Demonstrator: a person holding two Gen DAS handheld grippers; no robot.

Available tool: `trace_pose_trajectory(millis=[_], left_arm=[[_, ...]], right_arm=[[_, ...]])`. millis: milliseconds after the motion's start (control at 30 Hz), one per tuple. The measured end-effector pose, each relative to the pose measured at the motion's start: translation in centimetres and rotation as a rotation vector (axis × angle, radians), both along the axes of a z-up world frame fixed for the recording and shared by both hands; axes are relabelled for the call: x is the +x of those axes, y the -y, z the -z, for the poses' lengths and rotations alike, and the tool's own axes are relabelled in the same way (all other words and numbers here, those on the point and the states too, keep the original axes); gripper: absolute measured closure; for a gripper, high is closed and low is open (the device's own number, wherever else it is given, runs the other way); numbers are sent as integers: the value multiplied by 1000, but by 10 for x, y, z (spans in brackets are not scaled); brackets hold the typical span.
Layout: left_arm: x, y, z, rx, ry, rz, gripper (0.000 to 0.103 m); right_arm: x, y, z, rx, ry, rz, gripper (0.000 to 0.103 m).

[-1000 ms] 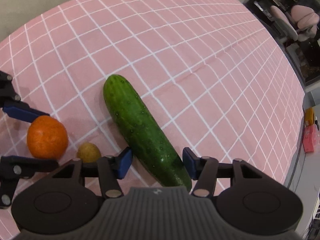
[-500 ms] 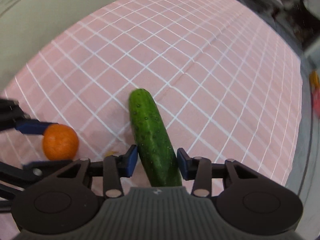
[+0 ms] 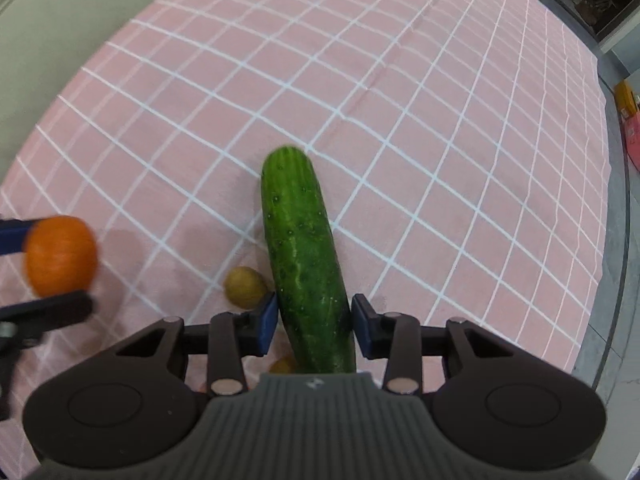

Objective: Organize fruits
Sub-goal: 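Grasp the cucumber with the right tool while the left tool grasps an orange, then carry cucumber and orange into the green colander and release both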

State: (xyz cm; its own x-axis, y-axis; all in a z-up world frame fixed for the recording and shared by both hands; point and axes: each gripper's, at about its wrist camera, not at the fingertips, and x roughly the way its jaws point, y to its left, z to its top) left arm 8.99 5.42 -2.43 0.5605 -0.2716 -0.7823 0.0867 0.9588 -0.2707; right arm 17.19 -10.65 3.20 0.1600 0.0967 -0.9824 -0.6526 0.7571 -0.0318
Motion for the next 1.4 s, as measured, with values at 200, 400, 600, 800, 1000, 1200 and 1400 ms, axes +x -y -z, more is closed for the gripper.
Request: trace_pose_trajectory(millis=[200,400,600,800,1000,1200,1400], left_arm=[[1,-3,-2,-14,-3,-9,49],[0,-2,-2,-11,-3,-2,49],[1,2,-2,-5,3,12,49],[-4,10,-11,-25,53,29,49],[-10,32,-13,-38,69,97,49],[-24,55,-17,-30,131,138,49],[-38,99,-34,13,175,178,49]], right_arm=[[3,-5,14,-13,16,-5,64],[5,-4,16,38,25,5,67],[10,17,-16,116,20,77,68],[-6,67,-78,253,60,198,68],[-54,148,-115,348,137,343,68],[-100,207,-108,448,180,449,68],[-126,244,-99,501,186,448,68]])
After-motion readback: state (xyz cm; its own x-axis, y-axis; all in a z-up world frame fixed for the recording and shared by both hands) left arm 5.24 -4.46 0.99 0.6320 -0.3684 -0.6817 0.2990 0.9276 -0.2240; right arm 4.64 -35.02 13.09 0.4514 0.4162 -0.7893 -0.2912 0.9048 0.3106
